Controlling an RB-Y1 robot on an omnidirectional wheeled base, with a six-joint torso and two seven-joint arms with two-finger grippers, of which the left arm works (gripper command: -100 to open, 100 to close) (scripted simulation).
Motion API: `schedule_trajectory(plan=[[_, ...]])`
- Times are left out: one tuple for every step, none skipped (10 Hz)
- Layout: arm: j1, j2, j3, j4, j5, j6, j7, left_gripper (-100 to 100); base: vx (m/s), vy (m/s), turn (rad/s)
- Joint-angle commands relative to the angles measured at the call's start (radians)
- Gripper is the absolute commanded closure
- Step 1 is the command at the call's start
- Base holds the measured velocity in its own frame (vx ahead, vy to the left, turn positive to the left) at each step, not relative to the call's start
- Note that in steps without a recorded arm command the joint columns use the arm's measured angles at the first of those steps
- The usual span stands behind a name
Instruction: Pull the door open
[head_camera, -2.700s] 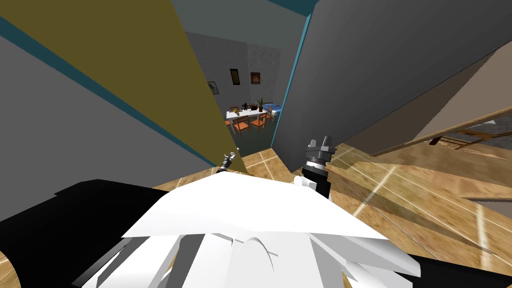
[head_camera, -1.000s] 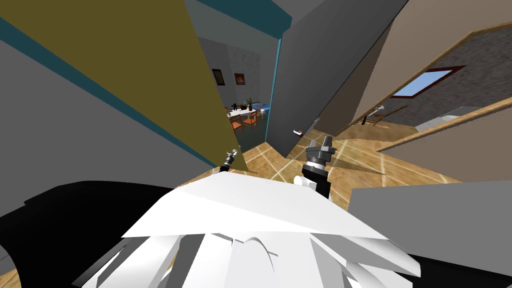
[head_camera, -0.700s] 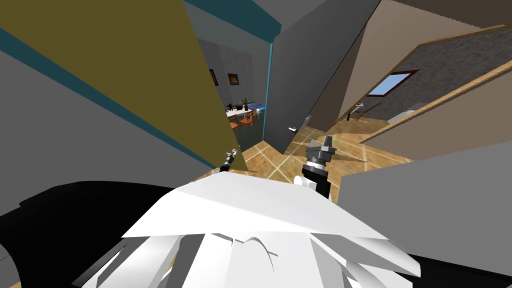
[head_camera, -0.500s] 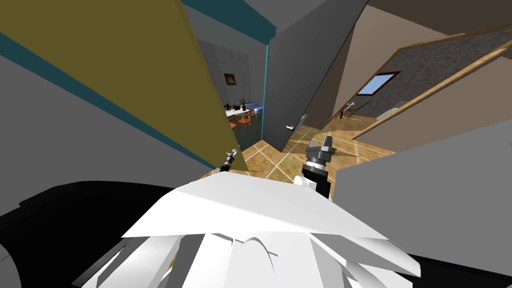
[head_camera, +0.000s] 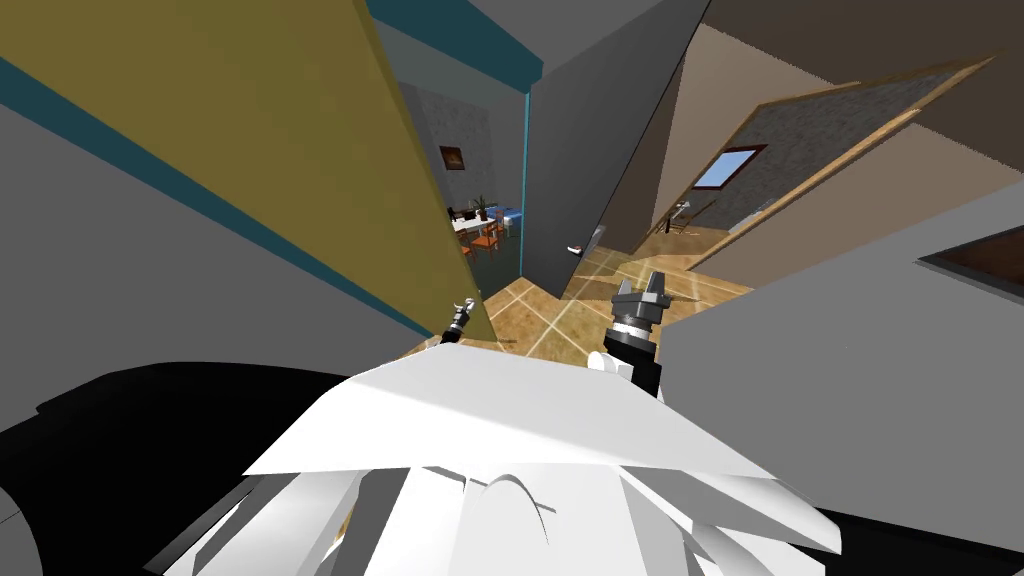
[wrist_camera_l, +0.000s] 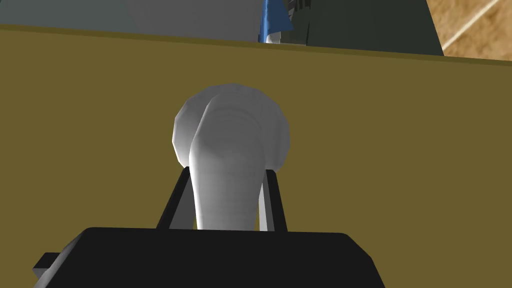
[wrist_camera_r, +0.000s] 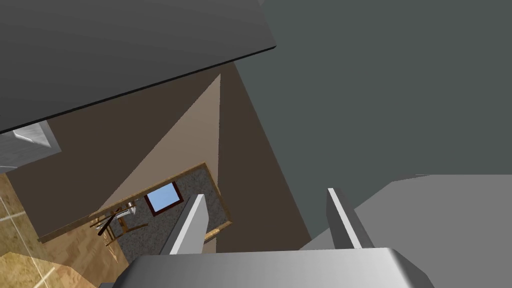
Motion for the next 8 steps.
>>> schedule_trajectory(plan=[[0.02,-0.009,-0.012,-0.029,-0.005,0.013,-0.006,100,-0.194,0.005,-0.054],[0.029,-0.01,-0.017,-0.047,-0.006,0.019,-0.009,100,-0.197,0.028,-0.06],[0.038,-0.012,-0.023,-0.066,-0.007,0.026,-0.013,100,-0.196,0.077,-0.108],[0.047,-0.013,-0.029,-0.085,-0.008,0.032,-0.016,100,-0.192,0.119,-0.122],[0.056,-0.014,-0.035,-0.104,-0.009,0.039,-0.02,100,-0.222,0.144,-0.13],[0.064,-0.015,-0.04,-0.121,-0.01,0.044,-0.023,100,-0.224,0.162,-0.133],[0.072,-0.016,-0.045,-0.136,-0.011,0.049,-0.026,100,-0.19,0.165,-0.087],[0.075,-0.016,-0.047,-0.143,-0.011,0.051,-0.027,100,-0.138,0.127,-0.059]])
